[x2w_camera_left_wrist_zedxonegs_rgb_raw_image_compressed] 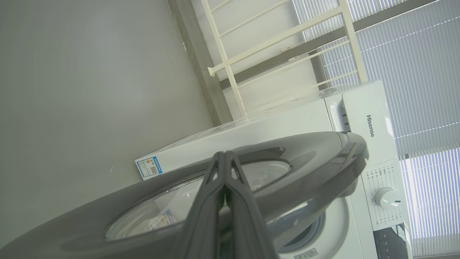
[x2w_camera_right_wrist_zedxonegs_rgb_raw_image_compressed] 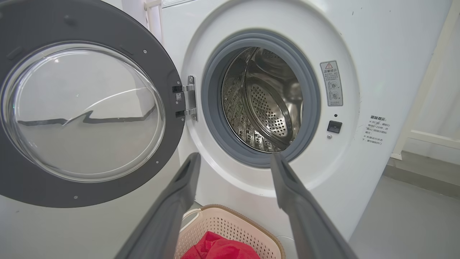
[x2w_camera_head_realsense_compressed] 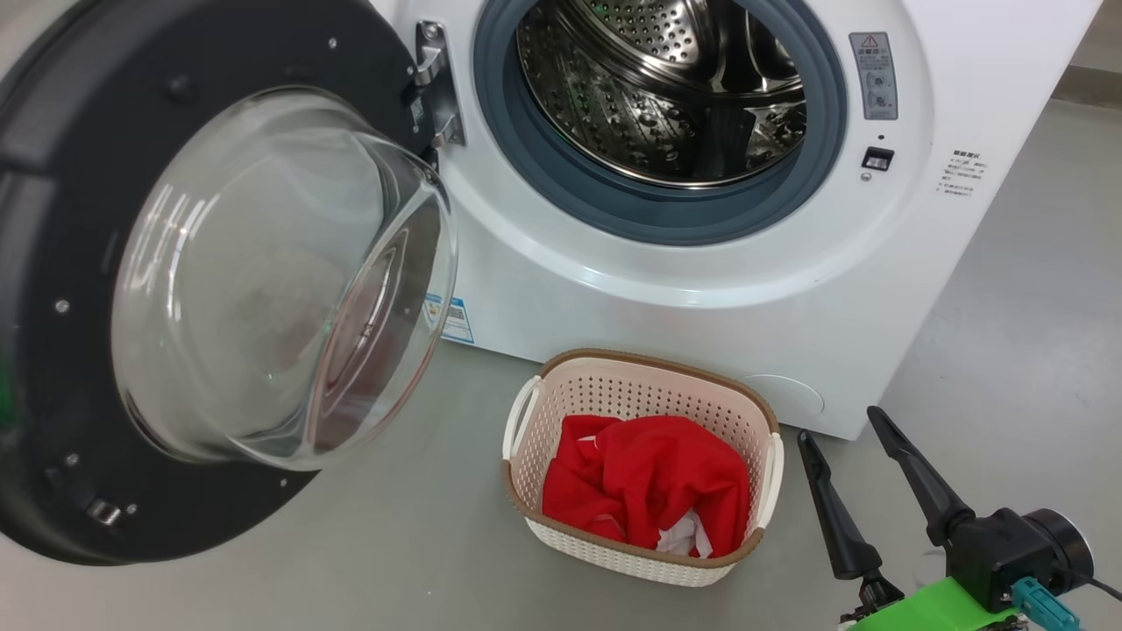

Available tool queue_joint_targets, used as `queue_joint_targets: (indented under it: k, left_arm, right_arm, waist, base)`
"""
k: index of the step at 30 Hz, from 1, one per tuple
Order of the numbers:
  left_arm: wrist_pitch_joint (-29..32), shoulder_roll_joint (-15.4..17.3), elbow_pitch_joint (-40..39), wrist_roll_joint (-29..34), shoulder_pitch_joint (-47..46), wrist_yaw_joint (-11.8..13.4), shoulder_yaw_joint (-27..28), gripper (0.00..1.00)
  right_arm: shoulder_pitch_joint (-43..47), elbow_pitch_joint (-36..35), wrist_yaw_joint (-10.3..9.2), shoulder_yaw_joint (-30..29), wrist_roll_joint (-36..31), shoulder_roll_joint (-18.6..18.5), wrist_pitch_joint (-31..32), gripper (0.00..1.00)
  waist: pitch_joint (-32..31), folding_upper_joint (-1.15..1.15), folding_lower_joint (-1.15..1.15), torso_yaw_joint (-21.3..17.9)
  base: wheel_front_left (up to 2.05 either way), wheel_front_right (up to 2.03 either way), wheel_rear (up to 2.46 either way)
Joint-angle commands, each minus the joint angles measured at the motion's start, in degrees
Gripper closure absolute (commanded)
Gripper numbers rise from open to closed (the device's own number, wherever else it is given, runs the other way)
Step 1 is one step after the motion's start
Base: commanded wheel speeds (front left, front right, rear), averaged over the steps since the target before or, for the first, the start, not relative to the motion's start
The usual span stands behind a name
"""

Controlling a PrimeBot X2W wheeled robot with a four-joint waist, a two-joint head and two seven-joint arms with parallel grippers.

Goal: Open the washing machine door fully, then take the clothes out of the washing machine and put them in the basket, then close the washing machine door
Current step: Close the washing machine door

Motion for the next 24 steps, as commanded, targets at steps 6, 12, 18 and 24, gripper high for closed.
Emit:
queue_joint_targets:
  k: [6,12,18,24]
  left_arm:
    - [2.38,1.03,-5.31,0.00,2.46,-0.17,-0.57,1.00]
    - [3.87,-1.13,-9.71,-0.51,5.30,0.93,-1.33,1.00]
    - [4.89,-4.15,-14.18,-2.46,7.21,2.13,-0.98,1.00]
    - [5.40,-6.93,-19.14,-3.60,8.74,3.13,-1.29,1.00]
  right_arm:
    - [-1.04,-1.19,0.36,1.11,0.62,-0.44,-0.92,0.00]
    - [-1.09,-1.12,0.36,1.06,0.79,-0.44,-1.10,0.00]
    - [-1.23,-0.94,0.36,1.03,0.98,-0.44,-1.29,0.00]
    - [-1.47,-0.35,0.36,1.13,1.22,-0.44,-1.56,0.00]
  waist:
    - [-0.46,0.00,0.00,0.76]
    - [-0.63,0.00,0.00,1.14]
    - [-0.54,0.00,0.00,1.30]
    - [-0.94,0.00,0.00,1.04]
  base:
    - [0.00,0.00,0.00]
    - [0.00,0.00,0.00]
    - [0.00,0.00,0.00]
    - [0.00,0.00,0.00]
